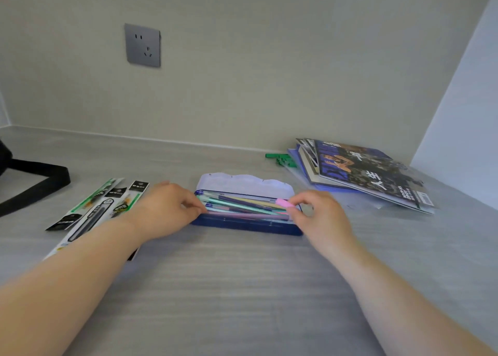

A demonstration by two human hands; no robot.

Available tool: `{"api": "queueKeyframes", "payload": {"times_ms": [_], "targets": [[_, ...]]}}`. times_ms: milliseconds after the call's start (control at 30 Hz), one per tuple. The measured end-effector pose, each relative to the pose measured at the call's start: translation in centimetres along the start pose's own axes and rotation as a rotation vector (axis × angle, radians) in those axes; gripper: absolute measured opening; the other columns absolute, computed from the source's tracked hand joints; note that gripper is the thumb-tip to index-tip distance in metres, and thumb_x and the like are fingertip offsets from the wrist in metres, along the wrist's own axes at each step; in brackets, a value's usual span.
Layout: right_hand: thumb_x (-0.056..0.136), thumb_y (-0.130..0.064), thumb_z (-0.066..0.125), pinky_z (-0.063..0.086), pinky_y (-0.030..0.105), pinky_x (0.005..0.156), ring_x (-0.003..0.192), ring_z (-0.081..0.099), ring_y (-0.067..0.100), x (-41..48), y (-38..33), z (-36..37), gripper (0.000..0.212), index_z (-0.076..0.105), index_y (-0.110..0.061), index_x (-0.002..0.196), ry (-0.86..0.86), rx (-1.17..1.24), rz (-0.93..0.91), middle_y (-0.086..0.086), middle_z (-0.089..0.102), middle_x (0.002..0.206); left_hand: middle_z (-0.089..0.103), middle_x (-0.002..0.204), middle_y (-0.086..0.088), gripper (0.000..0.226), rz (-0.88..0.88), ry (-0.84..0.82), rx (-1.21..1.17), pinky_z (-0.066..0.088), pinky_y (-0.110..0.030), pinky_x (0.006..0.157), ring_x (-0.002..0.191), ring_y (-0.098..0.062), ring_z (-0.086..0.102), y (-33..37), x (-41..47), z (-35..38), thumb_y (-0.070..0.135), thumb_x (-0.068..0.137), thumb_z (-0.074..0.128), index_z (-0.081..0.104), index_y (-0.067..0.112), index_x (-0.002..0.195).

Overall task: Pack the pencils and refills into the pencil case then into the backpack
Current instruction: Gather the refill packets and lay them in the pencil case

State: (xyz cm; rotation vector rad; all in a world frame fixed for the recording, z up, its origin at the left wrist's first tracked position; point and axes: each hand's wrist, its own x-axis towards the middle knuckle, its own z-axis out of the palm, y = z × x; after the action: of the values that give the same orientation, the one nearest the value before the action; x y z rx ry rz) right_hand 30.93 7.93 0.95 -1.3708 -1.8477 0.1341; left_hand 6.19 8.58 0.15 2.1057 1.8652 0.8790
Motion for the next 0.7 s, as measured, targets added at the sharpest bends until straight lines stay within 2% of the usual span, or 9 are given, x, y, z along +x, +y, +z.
{"api": "queueKeyframes", "payload": {"times_ms": [67,133,233,333,400,500,567,667,700], "targets": [[0.08,-0.02,0.062,0.019,0.024,0.058,0.096,0.052,0.023,1.5,1.5,-0.1,0.008,0.065,-0.013,0.08,0.039,-0.09,0.084,0.003,0.066,0.091,0.073,0.102,-0.005,0.018,-0.019,0.023,-0.033,0.034,-0.023,0.095,0.109,-0.022,0.054,0.1,-0.1,-0.2,0.017,0.085,0.057,0.074,0.02,0.09],[0.08,-0.023,0.061,0.019,0.025,0.059,0.096,0.053,0.025,2.4,2.5,0.3,0.011,0.065,-0.013,0.079,0.069,-0.12,0.123,0.007,0.068,0.094,0.072,0.101,-0.003,0.018,-0.016,0.039,-0.062,0.035,-0.021,0.085,0.103,-0.02,0.056,0.3,-0.2,-0.3,0.015,0.085,0.058,0.074,0.018,0.092],[0.08,-0.025,0.062,0.023,0.025,0.062,0.095,0.053,0.025,2.6,3.4,1.2,0.011,0.068,-0.015,0.078,0.022,-0.14,0.113,0.004,0.07,0.091,0.067,0.101,0.001,0.019,0.024,0.026,-0.089,0.035,-0.021,0.085,0.099,-0.016,0.057,0.1,-0.2,-0.2,0.01,0.084,0.057,0.072,0.019,0.092],[0.08,-0.017,0.061,0.024,0.022,0.062,0.096,0.052,0.025,2.4,3.9,1.5,0.01,0.07,-0.013,0.078,-0.053,-0.105,0.078,0.005,0.071,0.092,0.063,0.099,0.005,0.02,0.046,0.004,-0.088,0.032,-0.016,0.081,0.096,-0.012,0.054,-0.2,-0.1,-0.3,0.009,0.085,0.057,0.071,0.02,0.094],[0.08,-0.014,0.059,0.024,0.019,0.063,0.101,0.052,0.024,2.3,3.9,1.3,0.012,0.07,-0.013,0.086,-0.057,-0.061,0.097,0.006,0.069,0.1,0.062,0.097,0.006,0.021,0.032,0.002,-0.101,0.03,-0.013,0.077,0.094,-0.009,0.052,-0.2,0.0,-0.4,0.009,0.086,0.055,0.069,0.019,0.098],[0.083,-0.014,0.055,0.026,0.018,0.071,0.105,0.051,0.02,2.2,3.9,1.1,0.019,0.066,-0.016,0.098,-0.066,-0.049,0.096,0.005,0.066,0.108,0.065,0.105,-0.001,0.022,-0.019,0.025,-0.126,0.034,-0.019,0.083,0.099,-0.013,0.055,0.2,-0.1,-0.7,0.01,0.087,0.054,0.067,0.018,0.102],[0.084,-0.013,0.054,0.027,0.018,0.073,0.101,0.051,0.019,1.8,3.4,0.7,0.019,0.065,-0.016,0.099,-0.045,-0.035,0.069,0.004,0.065,0.106,0.067,0.111,-0.004,0.023,-0.087,0.053,-0.134,0.039,-0.022,0.087,0.102,-0.018,0.059,0.3,-0.2,-1.2,0.01,0.087,0.052,0.066,0.016,0.105],[0.082,-0.01,0.056,0.027,0.013,0.065,0.087,0.048,0.012,0.9,2.1,0.3,0.016,0.066,-0.013,0.094,-0.006,0.013,-0.022,-0.002,0.063,0.091,0.071,0.094,-0.004,0.022,-0.216,0.059,-0.118,0.045,-0.013,0.07,0.078,-0.021,0.064,-1.0,-1.2,-3.0,0.012,0.087,0.053,0.067,0.014,0.104],[0.081,-0.008,0.057,0.029,0.01,0.063,0.082,0.048,0.01,0.5,1.5,0.3,0.015,0.067,-0.013,0.091,-0.015,0.031,-0.063,-0.007,0.061,0.085,0.071,0.099,-0.006,0.023,-0.258,0.078,-0.098,0.046,-0.017,0.074,0.085,-0.025,0.065,-1.9,-1.7,-3.8,0.013,0.087,0.054,0.066,0.014,0.106]]}}
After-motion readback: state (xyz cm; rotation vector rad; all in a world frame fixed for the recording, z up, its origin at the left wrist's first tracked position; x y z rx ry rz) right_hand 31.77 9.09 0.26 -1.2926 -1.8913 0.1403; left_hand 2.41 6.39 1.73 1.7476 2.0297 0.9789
